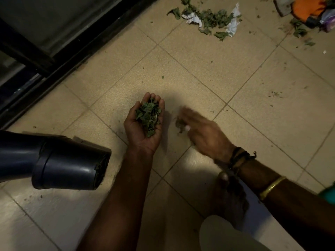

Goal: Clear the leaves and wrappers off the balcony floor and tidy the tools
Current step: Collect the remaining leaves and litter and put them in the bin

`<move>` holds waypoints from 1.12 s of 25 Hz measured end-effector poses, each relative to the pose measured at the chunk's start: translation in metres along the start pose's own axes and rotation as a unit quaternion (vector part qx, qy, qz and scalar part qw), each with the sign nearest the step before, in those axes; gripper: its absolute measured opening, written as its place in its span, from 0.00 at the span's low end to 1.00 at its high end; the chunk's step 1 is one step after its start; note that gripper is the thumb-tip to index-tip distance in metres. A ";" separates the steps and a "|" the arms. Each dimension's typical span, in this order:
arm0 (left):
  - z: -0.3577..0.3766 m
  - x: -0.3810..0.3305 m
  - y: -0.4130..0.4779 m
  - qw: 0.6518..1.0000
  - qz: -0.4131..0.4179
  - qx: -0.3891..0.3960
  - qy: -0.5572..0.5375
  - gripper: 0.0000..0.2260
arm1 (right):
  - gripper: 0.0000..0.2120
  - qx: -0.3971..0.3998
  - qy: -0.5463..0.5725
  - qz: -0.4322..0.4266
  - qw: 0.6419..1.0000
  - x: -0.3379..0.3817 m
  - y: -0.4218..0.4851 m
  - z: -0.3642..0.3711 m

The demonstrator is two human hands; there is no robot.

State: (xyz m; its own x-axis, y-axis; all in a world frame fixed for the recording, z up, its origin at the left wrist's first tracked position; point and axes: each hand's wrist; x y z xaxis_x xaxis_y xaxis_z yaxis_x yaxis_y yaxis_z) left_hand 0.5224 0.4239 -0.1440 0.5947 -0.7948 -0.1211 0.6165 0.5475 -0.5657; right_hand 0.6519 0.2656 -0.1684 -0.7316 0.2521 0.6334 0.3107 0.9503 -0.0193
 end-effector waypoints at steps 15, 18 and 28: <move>-0.008 0.001 -0.009 1.000 -0.010 -0.009 0.006 0.15 | 0.35 0.095 -0.205 -0.048 0.973 0.026 -0.011 0.031; -0.007 0.001 -0.012 1.000 -0.008 -0.011 0.000 0.16 | 0.31 0.085 -0.284 -0.090 0.951 0.017 -0.029 0.016; 0.000 0.008 -0.025 1.000 -0.017 -0.010 -0.012 0.16 | 0.16 0.033 -0.186 0.140 0.972 0.052 -0.032 0.011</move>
State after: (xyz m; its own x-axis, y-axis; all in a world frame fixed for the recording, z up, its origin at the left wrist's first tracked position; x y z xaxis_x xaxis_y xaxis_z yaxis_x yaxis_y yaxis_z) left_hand 0.5117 0.4043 -0.1312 0.5853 -0.8067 -0.0824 0.6267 0.5145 -0.5852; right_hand 0.5971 0.2500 -0.1429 -0.7962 0.5402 0.2724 0.4991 0.8410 -0.2087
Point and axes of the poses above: each hand's wrist, its own y-axis towards the middle knuckle, its own z-axis out of the palm, x = y × z, and after that the axes turned 2 degrees about y, right-handed
